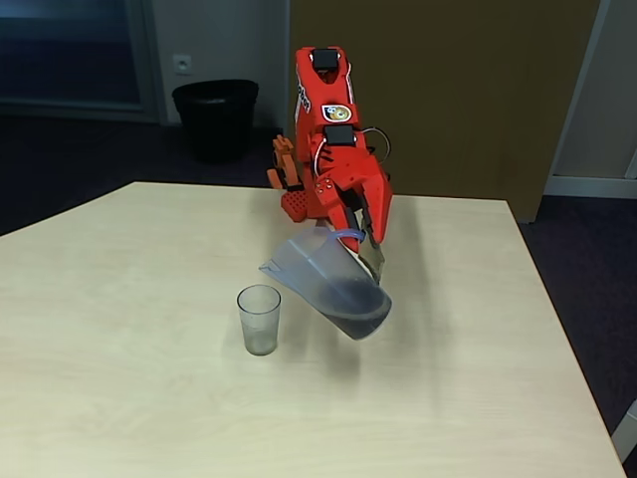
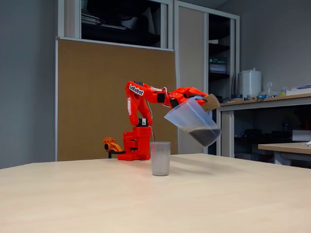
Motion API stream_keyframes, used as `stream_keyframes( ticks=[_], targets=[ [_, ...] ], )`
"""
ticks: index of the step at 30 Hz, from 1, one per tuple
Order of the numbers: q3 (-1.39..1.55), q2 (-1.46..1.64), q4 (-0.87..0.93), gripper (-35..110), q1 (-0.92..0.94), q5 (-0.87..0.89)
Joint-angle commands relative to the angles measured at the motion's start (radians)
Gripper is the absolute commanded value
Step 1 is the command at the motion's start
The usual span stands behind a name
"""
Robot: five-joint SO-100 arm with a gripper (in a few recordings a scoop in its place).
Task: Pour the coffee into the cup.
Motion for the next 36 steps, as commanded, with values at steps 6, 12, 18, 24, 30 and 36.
stream_keyframes(
  ticks=[6, 12, 18, 24, 30, 36],
  targets=[
    [0.031, 0.063, -0.064, 0, -0.005, 0.035],
    [0.066, 0.072, -0.104, 0, -0.005, 0.063],
    [0.095, 0.077, -0.144, 0, -0.002, 0.089],
    [0.117, 0.084, -0.172, 0, 0.008, 0.110],
    [0.121, 0.081, -0.201, 0, 0.015, 0.133],
    [0.120, 0.051, -0.265, 0, 0.020, 0.166]
  ],
)
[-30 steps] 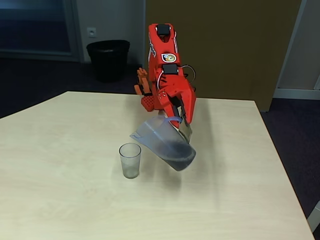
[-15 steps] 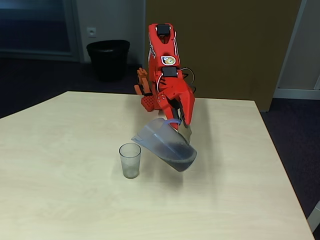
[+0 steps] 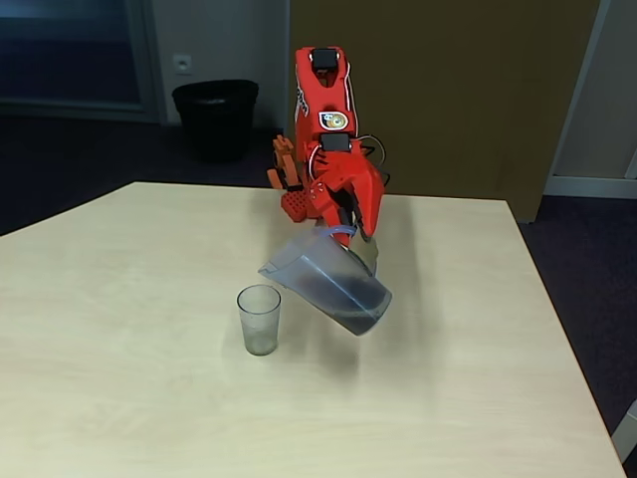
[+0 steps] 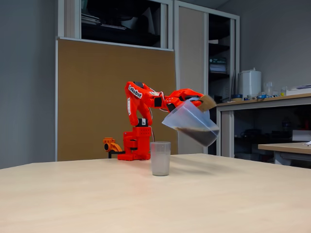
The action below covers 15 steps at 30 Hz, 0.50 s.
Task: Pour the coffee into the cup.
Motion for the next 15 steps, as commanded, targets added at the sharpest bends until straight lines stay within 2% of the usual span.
stream_keyframes(
  ticks=[1, 15],
  targets=[
    [0.003, 0.026, -0.075, 0, 0.000, 0.029],
    [0.034, -0.012, -0.156, 0, 0.003, 0.038]
  ],
)
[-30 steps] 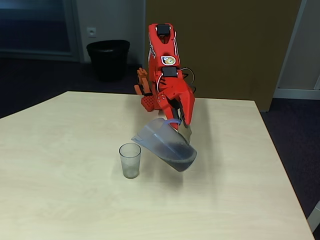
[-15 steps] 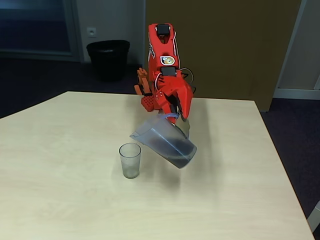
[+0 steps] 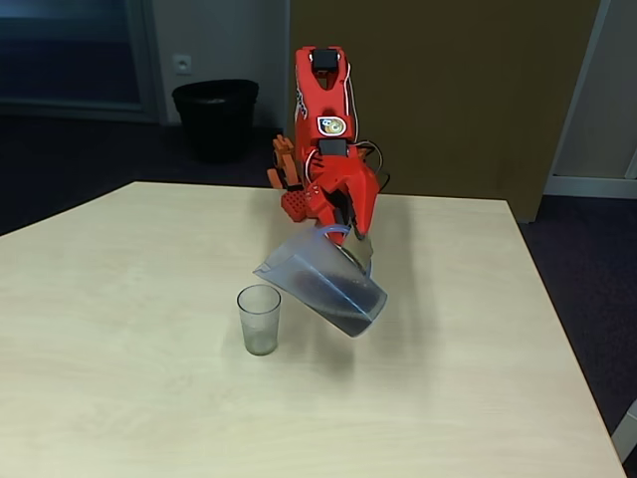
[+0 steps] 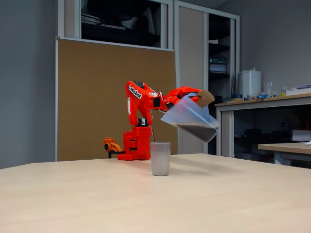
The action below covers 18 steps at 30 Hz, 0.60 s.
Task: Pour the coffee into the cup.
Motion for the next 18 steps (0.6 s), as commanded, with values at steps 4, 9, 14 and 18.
stream_keyframes(
  ticks=[4, 9, 14, 18],
  targets=[
    [0.002, 0.021, -0.049, 0, -0.021, 0.000],
    [0.002, 0.020, -0.052, 0, -0.028, 0.006],
    [0.009, 0.002, -0.084, 0, -0.031, 0.021],
    [0.026, -0.015, -0.120, 0, -0.032, 0.023]
  ],
)
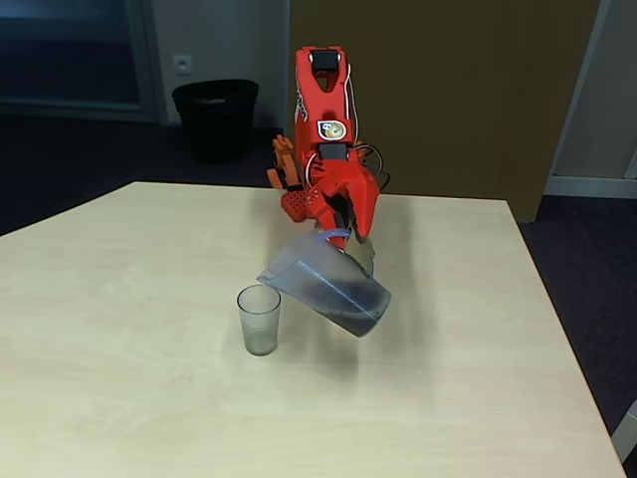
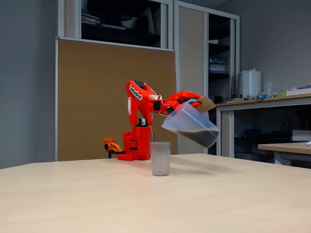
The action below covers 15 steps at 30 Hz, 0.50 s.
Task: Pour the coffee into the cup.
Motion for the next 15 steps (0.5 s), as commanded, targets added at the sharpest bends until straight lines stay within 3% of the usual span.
stream_keyframes(
  ticks=[1, 15],
  targets=[
    [0.015, 0.015, -0.064, 0, -0.028, 0.015],
    [0.029, -0.017, -0.106, 0, -0.040, 0.031]
  ],
)
